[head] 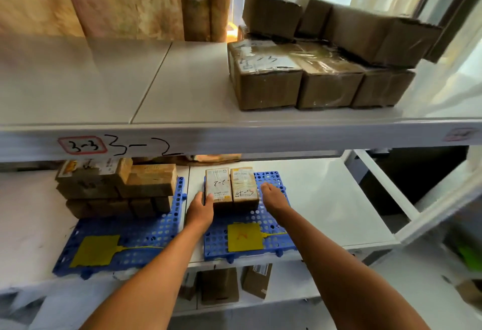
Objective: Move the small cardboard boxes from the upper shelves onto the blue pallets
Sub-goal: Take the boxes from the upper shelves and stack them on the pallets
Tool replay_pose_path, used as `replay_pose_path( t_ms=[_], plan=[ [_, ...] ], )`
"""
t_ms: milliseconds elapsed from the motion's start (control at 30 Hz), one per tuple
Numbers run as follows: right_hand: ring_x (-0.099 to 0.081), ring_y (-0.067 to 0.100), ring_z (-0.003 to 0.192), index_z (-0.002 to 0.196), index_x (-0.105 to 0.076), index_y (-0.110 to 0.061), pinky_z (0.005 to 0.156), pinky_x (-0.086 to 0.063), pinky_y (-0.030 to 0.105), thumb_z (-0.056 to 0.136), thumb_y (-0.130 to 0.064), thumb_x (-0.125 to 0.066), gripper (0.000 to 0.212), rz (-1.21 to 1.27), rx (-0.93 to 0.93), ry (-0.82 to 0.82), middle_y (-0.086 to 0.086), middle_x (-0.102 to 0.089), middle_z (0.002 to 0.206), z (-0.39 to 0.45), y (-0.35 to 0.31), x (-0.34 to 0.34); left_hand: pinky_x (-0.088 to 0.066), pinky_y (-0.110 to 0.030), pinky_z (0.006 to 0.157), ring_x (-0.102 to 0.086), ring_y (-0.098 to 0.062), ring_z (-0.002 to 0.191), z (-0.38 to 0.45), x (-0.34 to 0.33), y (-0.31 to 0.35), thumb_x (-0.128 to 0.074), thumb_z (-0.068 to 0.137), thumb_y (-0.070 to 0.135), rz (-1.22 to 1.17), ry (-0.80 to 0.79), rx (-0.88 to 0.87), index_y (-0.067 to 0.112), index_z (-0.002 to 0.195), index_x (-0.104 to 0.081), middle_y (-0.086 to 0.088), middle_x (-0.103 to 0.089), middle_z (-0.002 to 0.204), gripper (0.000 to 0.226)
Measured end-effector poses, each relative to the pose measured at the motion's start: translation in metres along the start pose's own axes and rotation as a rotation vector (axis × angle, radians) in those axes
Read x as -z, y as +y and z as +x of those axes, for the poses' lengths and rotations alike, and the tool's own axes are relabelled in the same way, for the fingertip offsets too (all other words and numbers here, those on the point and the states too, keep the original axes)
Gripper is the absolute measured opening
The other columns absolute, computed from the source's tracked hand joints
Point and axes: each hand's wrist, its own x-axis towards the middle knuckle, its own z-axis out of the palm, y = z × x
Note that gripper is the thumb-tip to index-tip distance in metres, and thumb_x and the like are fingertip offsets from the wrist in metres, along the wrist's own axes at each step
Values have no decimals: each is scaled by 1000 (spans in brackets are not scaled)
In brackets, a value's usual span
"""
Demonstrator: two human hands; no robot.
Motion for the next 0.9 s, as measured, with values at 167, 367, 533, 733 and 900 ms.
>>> replay_pose_path(
  t_ms=[167,367,533,733,900],
  plan=[
    [-54,31,101,101,-58,-5,90,-41,39,110,-22,-31,33,-91,141,36,21,-58,107,-39,-27,49,-37,-40,110,-42,-30,141,-46,25,51,-33,106,41,108,98,-183,17,154,-38,-10,-41,157,53],
    [-57,31,124,137,-57,-4,104,-42,35,110,-33,-35,45,-110,308,10,19,-60,136,-120,-80,113,-19,-45,122,-23,-25,151,-126,55,148,-30,107,39,262,177,-517,22,154,-37,-5,-27,165,50],
    [-40,37,146,151,-44,-4,120,-31,44,111,-18,-26,46,-242,409,-4,26,-40,157,-189,-112,140,-30,-47,117,-42,-33,140,-184,74,198,-32,104,43,350,107,-496,12,141,-52,-15,-50,149,52],
    [-51,34,136,145,-54,-10,114,-40,47,106,-49,-39,58,-463,528,-63,16,-53,150,-232,-125,148,-40,-45,107,-48,-28,133,-241,88,208,-28,105,39,507,46,-545,31,137,-55,-8,-50,150,43],
    [-67,26,91,97,-75,-11,85,-55,44,104,-37,-48,38,-401,736,107,11,-74,97,-258,-138,165,-37,-30,65,-60,-16,72,-270,111,233,-22,90,67,411,356,-734,26,73,-61,1,-68,81,58]
  ],
)
